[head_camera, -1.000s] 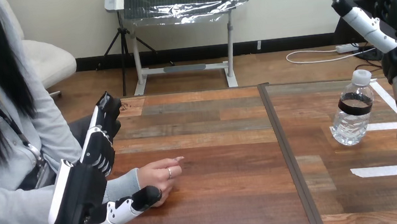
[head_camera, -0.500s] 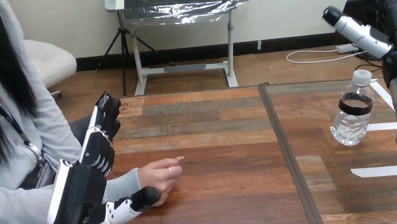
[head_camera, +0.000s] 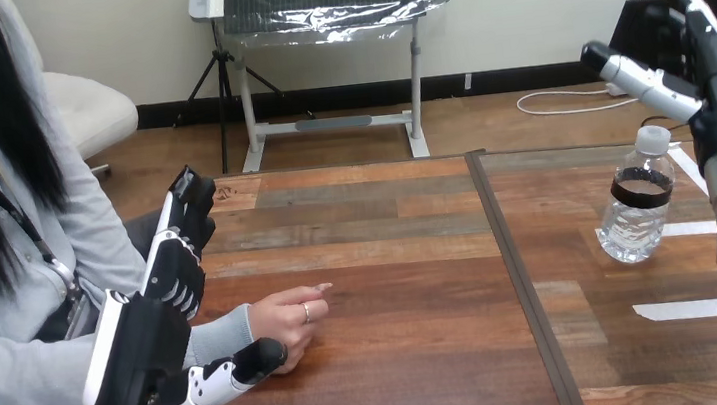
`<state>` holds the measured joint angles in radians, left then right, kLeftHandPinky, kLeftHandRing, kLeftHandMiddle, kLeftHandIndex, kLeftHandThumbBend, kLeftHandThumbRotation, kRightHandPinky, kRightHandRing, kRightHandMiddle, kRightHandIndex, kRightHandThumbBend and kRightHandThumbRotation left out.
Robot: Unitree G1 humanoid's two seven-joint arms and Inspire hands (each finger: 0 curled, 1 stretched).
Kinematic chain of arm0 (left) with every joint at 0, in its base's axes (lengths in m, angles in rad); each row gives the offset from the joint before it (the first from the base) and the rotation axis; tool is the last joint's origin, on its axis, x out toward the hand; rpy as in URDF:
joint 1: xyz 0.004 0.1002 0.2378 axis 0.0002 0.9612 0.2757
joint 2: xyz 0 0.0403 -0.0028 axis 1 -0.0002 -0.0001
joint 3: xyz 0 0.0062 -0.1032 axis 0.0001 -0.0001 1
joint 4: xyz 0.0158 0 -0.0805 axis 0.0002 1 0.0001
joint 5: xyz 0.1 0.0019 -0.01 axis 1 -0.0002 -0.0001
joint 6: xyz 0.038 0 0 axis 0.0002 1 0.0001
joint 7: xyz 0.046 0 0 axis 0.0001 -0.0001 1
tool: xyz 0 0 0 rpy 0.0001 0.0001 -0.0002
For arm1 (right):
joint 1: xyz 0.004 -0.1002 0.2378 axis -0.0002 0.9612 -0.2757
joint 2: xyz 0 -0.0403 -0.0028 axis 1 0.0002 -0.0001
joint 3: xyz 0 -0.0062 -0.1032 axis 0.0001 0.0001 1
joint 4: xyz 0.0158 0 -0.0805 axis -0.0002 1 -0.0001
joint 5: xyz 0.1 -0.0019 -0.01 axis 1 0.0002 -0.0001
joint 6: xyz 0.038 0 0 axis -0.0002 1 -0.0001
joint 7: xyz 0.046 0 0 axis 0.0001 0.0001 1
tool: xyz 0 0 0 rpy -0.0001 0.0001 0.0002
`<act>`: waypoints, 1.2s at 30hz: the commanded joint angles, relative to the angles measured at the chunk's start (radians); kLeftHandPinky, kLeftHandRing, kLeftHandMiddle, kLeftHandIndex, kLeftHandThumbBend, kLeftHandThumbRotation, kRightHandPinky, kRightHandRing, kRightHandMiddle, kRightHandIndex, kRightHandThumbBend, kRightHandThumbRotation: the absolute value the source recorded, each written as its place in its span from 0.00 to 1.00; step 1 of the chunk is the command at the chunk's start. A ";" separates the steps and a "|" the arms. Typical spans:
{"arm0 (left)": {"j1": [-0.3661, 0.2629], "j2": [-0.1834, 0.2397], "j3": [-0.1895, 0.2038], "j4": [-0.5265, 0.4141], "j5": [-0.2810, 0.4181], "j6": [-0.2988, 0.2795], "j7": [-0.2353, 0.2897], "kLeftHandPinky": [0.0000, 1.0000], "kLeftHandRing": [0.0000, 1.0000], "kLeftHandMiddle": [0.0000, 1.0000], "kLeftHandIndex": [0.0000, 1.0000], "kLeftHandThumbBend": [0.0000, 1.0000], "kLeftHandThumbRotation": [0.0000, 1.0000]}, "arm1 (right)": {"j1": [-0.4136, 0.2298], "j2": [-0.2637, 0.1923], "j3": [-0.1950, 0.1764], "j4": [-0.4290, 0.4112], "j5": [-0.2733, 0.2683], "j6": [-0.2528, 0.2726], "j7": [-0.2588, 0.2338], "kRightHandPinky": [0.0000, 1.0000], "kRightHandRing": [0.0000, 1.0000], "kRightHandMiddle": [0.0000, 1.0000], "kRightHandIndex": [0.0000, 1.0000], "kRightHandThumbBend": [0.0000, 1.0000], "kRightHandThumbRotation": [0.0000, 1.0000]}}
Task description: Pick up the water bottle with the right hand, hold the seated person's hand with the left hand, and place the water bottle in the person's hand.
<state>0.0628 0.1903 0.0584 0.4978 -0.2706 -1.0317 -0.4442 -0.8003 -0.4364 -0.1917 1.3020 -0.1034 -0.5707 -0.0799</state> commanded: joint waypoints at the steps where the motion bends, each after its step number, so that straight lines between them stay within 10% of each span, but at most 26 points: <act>1: -0.027 0.003 0.016 -0.035 -0.020 -0.015 -0.001 1.00 1.00 1.00 1.00 1.00 0.52 | -0.093 -0.024 0.011 0.008 -0.012 0.026 -0.003 0.88 0.93 0.89 0.94 1.00 0.47; 36: 0.008 0.007 0.030 -0.062 -0.004 -0.017 0.018 0.99 1.00 1.00 1.00 1.00 0.54 | -0.049 -0.034 0.066 0.049 -0.125 0.243 -0.037 0.87 0.90 0.88 0.94 1.00 0.52</act>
<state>0.0960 0.1906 0.0939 0.4875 -0.2641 -1.0369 -0.4134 -0.8153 -0.4478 -0.1393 1.3453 -0.2159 -0.3434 -0.1112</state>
